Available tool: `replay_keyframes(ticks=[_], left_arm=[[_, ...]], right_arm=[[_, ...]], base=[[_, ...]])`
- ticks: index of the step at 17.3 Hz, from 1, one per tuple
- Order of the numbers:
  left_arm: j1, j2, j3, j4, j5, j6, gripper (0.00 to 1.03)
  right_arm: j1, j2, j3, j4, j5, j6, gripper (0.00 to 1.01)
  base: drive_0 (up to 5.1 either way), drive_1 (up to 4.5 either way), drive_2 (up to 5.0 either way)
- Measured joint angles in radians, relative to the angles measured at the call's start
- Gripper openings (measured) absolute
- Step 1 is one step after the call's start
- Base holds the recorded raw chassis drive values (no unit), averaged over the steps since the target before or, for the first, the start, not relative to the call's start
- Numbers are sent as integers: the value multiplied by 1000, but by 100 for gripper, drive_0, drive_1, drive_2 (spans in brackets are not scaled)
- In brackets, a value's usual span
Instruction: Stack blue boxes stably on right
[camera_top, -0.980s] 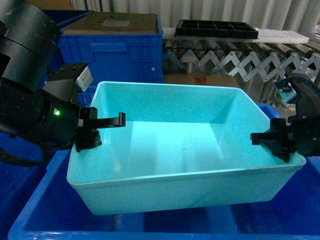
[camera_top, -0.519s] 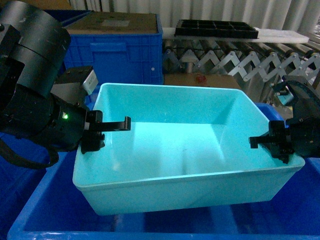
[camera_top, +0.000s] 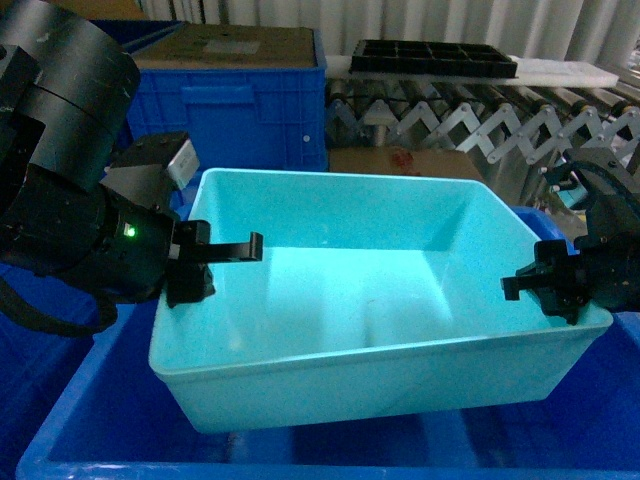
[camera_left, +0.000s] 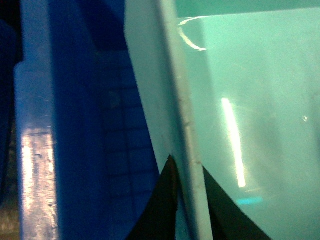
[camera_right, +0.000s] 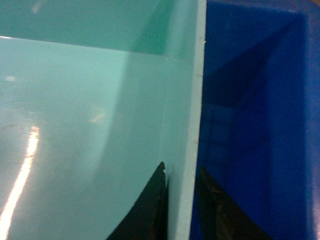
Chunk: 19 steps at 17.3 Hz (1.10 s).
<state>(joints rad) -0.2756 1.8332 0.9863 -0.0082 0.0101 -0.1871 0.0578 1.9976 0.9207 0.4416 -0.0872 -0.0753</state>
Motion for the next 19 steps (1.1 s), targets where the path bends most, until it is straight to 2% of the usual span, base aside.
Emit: replay_keyframes(ticks=[2,3,4,5,6,7,8,9,13,16,19], left_arm=[[-7,0,-4,-20,68,80,32],[-11,0,-6,-19,80,115,42],[-9,-3,-7,-26,69,151,54],[6,-3,-8,-26,62,171,69],[12,-3,-8,-27,58,174,78],[11,-3,-9,-27,58,179,89],[5,-3,-9,-27,61,190,100],[3,-3,-9,-27,61,192,98],[5,-8,45,-20,88,191,98],[5,-14,61,-20,100,191,98],[13,-63,112,-30,141,175,98]], right_arm=[[-7,6,9,8,61,-64,43],[-17,10,12,9,73,-85,53],[-35,12,13,11,129,-102,66],[-58,13,17,9,128,-107,81],[-59,13,17,16,158,-109,90],[-59,13,24,19,160,-109,100],[-58,13,26,20,160,-109,97],[-58,13,26,19,160,-109,98],[-50,-3,27,37,117,-109,98],[-51,-10,29,47,113,-106,98],[-51,-55,69,82,99,-75,98]], base=[[0,0,0],[0,0,0],[0,0,0],[0,0,0],[0,0,0],[0,0,0],[0,0,0],[0,0,0],[0,0,0],[0,0,0],[0,0,0]])
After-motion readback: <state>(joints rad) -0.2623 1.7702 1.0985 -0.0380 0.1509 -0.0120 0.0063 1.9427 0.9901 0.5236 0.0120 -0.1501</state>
